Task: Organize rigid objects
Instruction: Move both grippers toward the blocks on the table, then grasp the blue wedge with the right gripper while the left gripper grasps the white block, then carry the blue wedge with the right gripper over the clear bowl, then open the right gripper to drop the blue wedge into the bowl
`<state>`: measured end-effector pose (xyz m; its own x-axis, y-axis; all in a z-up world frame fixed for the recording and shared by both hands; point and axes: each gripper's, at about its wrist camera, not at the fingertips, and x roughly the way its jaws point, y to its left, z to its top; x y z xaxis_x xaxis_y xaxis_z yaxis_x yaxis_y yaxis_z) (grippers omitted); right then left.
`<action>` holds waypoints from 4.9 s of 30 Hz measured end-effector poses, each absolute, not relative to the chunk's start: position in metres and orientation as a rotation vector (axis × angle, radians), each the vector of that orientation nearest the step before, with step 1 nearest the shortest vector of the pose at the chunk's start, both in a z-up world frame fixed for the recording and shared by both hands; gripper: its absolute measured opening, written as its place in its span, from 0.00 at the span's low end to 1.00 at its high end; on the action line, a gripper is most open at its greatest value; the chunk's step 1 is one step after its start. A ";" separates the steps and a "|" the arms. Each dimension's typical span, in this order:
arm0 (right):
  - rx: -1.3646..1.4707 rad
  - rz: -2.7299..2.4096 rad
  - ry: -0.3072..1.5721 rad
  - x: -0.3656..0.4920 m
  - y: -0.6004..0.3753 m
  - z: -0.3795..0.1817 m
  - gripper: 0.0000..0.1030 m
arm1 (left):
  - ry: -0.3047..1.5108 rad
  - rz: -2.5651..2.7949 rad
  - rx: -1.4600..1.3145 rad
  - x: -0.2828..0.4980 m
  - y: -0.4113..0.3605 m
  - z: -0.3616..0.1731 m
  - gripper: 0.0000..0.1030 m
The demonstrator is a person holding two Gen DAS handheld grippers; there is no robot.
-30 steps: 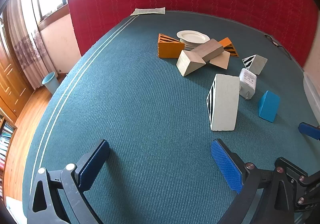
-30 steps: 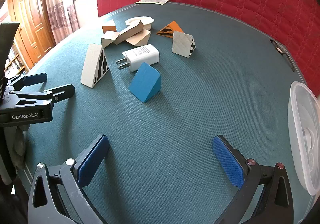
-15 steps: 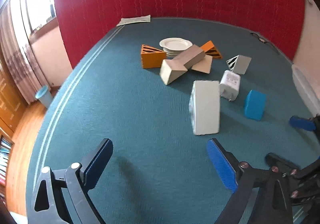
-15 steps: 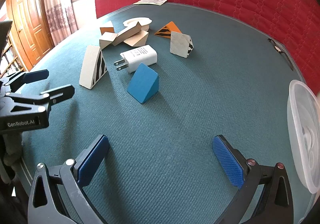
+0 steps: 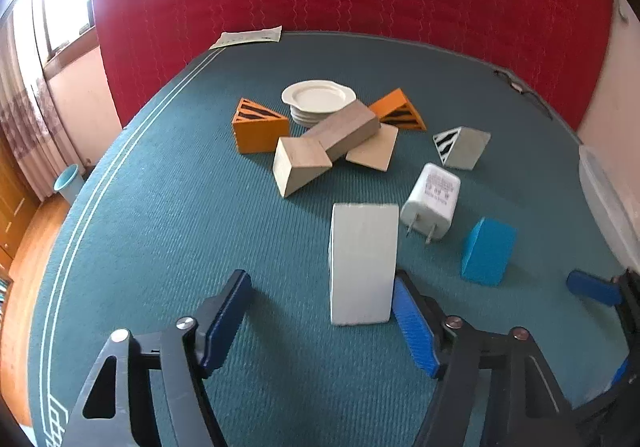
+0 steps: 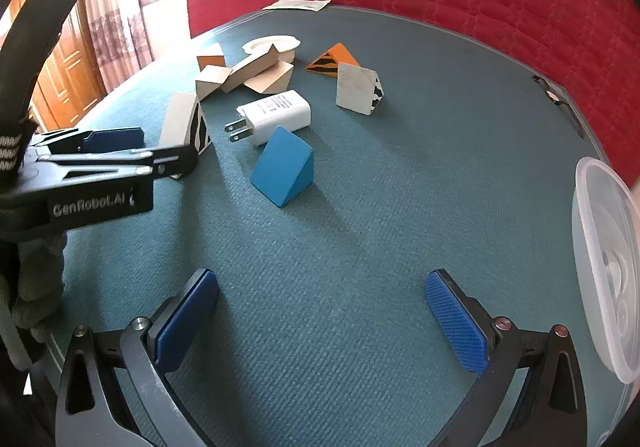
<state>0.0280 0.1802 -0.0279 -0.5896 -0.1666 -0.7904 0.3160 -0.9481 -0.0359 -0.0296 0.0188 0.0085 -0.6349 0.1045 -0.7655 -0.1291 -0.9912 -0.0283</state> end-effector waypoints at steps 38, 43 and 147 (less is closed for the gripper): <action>1.224 -2.618 0.024 -0.020 0.148 -0.018 0.56 | -0.074 2.814 -1.208 -0.014 -0.006 0.013 0.30; 1.211 -2.691 0.083 -0.026 0.141 -0.019 0.40 | -0.072 2.812 -1.208 -0.011 -0.009 0.012 0.30; 1.043 -3.282 -0.365 0.099 0.414 0.038 0.36 | 0.175 2.583 -0.999 0.015 0.147 0.069 0.30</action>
